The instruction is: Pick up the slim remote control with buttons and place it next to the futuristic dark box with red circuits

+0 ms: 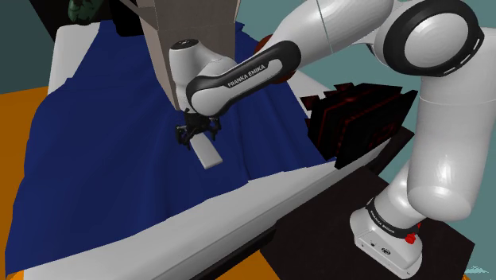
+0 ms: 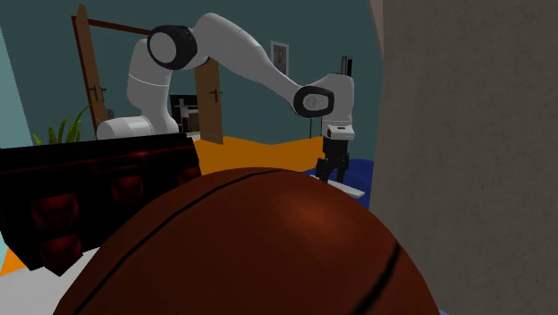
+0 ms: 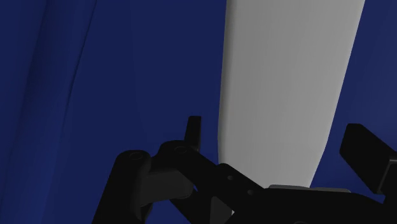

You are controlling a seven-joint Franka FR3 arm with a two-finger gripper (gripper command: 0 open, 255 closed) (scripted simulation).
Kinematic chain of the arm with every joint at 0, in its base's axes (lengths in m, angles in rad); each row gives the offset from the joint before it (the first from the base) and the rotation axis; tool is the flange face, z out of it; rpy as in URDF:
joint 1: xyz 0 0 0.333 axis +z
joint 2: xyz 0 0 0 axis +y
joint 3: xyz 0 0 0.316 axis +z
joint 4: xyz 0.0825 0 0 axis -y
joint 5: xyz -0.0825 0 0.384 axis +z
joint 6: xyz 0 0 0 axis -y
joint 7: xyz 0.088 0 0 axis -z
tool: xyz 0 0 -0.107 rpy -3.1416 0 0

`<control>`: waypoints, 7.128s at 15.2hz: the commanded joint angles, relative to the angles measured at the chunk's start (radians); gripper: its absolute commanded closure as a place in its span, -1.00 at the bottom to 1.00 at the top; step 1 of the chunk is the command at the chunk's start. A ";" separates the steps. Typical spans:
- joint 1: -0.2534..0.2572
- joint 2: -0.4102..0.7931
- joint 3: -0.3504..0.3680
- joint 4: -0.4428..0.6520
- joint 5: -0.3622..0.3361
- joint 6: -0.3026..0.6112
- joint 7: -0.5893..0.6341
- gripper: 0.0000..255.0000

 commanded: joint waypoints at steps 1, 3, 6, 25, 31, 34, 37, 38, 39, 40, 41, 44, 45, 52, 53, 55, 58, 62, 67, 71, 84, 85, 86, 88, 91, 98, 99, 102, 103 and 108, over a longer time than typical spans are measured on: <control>0.000 0.000 0.000 0.000 0.000 0.001 0.000 -1.00; 0.000 0.000 0.000 0.000 0.000 0.001 0.000 -1.00; 0.000 0.000 0.000 0.000 0.000 0.001 0.000 1.00; -0.010 -0.064 0.018 0.061 0.035 -0.119 -0.022 1.00; -0.012 -0.090 0.024 0.107 0.050 -0.189 -0.032 1.00; -0.013 -0.101 0.027 0.133 0.056 -0.225 -0.036 1.00; -0.012 -0.109 0.029 0.163 0.061 -0.261 -0.040 1.00; -0.012 -0.112 0.030 0.173 0.063 -0.274 -0.041 1.00; -0.012 -0.114 0.030 0.183 0.064 -0.286 -0.042 1.00; -0.011 -0.116 0.031 0.194 0.065 -0.299 -0.043 1.00; -0.011 -0.117 0.032 0.206 0.067 -0.311 -0.044 1.00; -0.009 -0.121 0.033 0.241 0.069 -0.350 -0.046 1.00; -0.008 -0.122 0.034 0.254 0.070 -0.363 -0.047 1.00; 0.000 -0.119 0.037 0.352 0.070 -0.458 -0.050 1.00; 0.002 -0.118 0.037 0.367 0.070 -0.473 -0.050 1.00; 0.006 -0.114 0.038 0.400 0.069 -0.501 -0.051 1.00; 0.013 -0.105 0.038 0.453 0.065 -0.546 -0.050 1.00; 0.025 -0.088 0.039 0.533 0.058 -0.609 -0.050 1.00; -0.047 -0.181 0.027 0.426 0.099 -0.586 -0.118 1.00; -0.129 -0.292 -0.001 0.286 0.150 -0.545 -0.217 1.00; -0.312 -0.513 -0.154 0.031 0.228 -0.494 -0.552 1.00; -0.323 -0.521 -0.167 0.021 0.229 -0.492 -0.577 1.00; -0.335 -0.529 -0.180 0.012 0.230 -0.491 -0.601 1.00; -0.347 -0.538 -0.195 -0.011 0.231 -0.476 -0.629 1.00; -0.346 -0.542 -0.195 -0.056 0.231 -0.435 -0.629 1.00; -0.346 -0.543 -0.194 -0.151 0.232 -0.341 -0.629 1.00; -0.346 -0.542 -0.194 -0.164 0.232 -0.328 -0.629 1.00; -0.345 -0.539 -0.193 -0.200 0.231 -0.288 -0.628 1.00; -0.345 -0.537 -0.193 -0.212 0.231 -0.275 -0.628 1.00; -0.344 -0.525 -0.192 -0.267 0.229 -0.208 -0.626 1.00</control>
